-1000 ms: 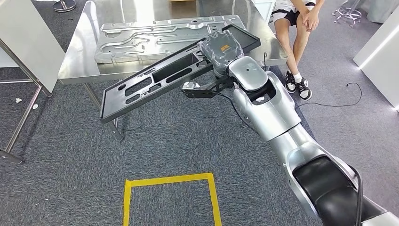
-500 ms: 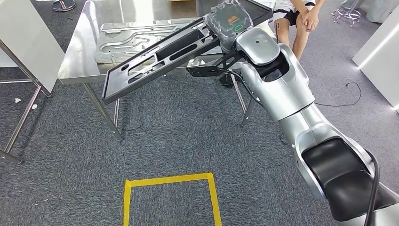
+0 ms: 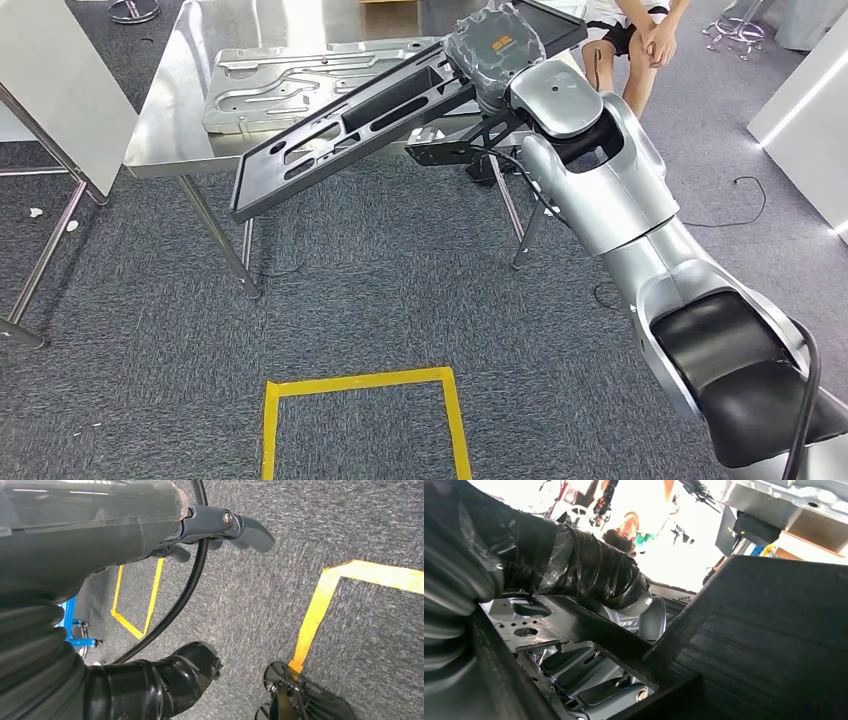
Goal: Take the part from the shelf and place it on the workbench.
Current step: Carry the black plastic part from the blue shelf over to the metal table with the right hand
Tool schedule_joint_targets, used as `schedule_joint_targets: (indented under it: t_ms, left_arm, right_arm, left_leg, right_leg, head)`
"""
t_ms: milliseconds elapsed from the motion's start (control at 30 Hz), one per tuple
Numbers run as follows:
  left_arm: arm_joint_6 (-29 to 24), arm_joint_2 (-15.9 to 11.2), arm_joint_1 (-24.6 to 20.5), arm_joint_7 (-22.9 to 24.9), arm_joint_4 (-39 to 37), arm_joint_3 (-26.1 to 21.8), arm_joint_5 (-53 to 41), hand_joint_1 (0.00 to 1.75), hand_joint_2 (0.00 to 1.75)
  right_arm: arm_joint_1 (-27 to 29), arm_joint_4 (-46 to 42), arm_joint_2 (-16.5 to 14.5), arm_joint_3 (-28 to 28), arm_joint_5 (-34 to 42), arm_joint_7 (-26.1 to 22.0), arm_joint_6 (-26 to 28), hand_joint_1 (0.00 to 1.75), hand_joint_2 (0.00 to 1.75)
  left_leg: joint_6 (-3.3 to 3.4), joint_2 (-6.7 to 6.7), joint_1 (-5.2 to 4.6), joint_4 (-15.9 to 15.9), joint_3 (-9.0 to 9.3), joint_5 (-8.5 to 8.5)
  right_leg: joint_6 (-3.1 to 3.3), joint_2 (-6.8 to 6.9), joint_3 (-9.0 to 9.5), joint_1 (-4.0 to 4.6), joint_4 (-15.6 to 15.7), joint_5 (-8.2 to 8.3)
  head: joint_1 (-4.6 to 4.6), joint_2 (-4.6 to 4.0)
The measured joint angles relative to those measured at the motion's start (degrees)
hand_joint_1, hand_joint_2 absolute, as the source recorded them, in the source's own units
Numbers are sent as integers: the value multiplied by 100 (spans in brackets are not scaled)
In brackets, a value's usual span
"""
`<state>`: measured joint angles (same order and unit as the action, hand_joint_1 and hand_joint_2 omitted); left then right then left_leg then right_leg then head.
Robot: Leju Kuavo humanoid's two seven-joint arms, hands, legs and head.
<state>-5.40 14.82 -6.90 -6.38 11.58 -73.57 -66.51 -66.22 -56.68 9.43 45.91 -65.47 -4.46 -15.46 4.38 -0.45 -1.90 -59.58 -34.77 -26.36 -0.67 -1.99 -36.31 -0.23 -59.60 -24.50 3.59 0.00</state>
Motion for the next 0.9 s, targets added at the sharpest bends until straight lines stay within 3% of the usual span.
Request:
schedule_joint_targets:
  t_ms: [67,133,267,300,333,400,467,500,567,633,667,733,800,833,867,900]
  left_arm:
    - [0,3,-2,1,0,-2,4,0,175]
    - [-1,8,3,2,0,-9,26,0,175]
    - [0,9,13,2,0,-32,64,0,175]
    - [1,9,19,2,0,-37,73,0,175]
    - [2,9,26,2,0,-45,81,0,175]
    - [4,10,38,2,0,-70,91,0,175]
    - [9,23,44,2,-3,-99,94,0,175]
    - [11,30,45,2,-5,-110,96,0,175]
    - [16,35,39,2,-7,-122,101,0,175]
    - [17,32,26,3,-7,-127,106,0,175]
    - [18,31,19,3,-7,-128,107,0,175]
    - [22,28,19,2,-7,-130,110,0,175]
    - [24,28,44,2,-7,-134,114,0,175]
    - [24,28,60,2,-7,-138,116,0,175]
    - [24,27,77,2,-7,-144,117,0,175]
    - [24,25,92,2,-7,-152,118,0,175]
  right_arm:
    - [-2,-1,18,4,14,0,1,175,175]
    - [-15,-8,41,7,39,-1,1,175,175]
    - [-31,-16,72,33,127,-15,-22,175,175]
    - [-23,-16,79,44,151,-21,-34,175,175]
    - [-17,-16,90,55,172,-25,-46,175,175]
    - [-15,-16,121,74,211,-28,-58,175,175]
    - [-23,-17,150,94,248,-28,-61,175,175]
    - [-25,-22,158,105,269,-31,-62,175,175]
    - [-36,-37,164,125,298,-34,-63,175,175]
    - [-61,-52,176,134,308,-36,-65,175,175]
    - [-86,-57,184,137,314,-37,-69,175,175]
    - [-129,-63,198,151,338,-44,-80,175,175]
    - [-120,-64,199,187,377,-69,-98,175,175]
    - [-100,-63,199,207,396,-82,-106,175,175]
    - [-79,-62,200,222,416,-92,-113,175,175]
    - [-60,-60,201,236,433,-96,-115,175,175]
  left_leg:
    - [56,5,16,42,25,-29]
    - [120,19,39,76,92,-72]
    - [139,65,45,78,213,-156]
    - [128,72,45,78,259,-192]
    - [116,77,43,77,321,-236]
    - [90,85,38,80,467,-349]
    - [39,105,44,105,589,-457]
    - [2,119,56,146,650,-497]
    - [-80,150,72,171,767,-484]
    - [-158,139,74,-52,745,-398]
    - [-204,118,84,-291,614,-348]
    - [-296,82,142,-913,127,-385]
    - [-384,81,216,-1236,-347,-783]
    - [-422,83,248,-1198,-508,-1000]
    - [-452,85,277,-1034,-624,-1092]
    - [-470,88,304,-758,-703,-916]
  right_leg:
    - [-37,6,-18,11,-63,12]
    - [-69,58,-123,19,-288,-80]
    - [-116,153,-850,-9,-1513,-553]
    - [-110,162,-969,-10,-1637,-533]
    - [-92,169,-975,-6,-1535,-411]
    - [6,192,-725,31,-813,38]
    - [119,239,-478,106,-185,291]
    - [174,255,-401,142,-28,320]
    - [246,234,-248,165,95,212]
    - [282,202,-8,114,221,131]
    - [297,194,113,82,276,81]
    - [297,177,353,24,359,-48]
    - [249,150,630,-32,426,-229]
    - [212,132,790,-68,454,-337]
    - [173,117,957,-107,473,-454]
    - [128,105,1126,-143,484,-585]
  head:
    - [0,0]
    - [2,0]
    - [3,0]
    - [4,0]
    - [4,0]
    - [4,0]
    - [-9,0]
    - [-16,0]
    - [-20,0]
    - [-19,0]
    - [-21,0]
    - [-24,0]
    - [-25,0]
    - [-25,0]
    - [-25,0]
    - [-25,0]
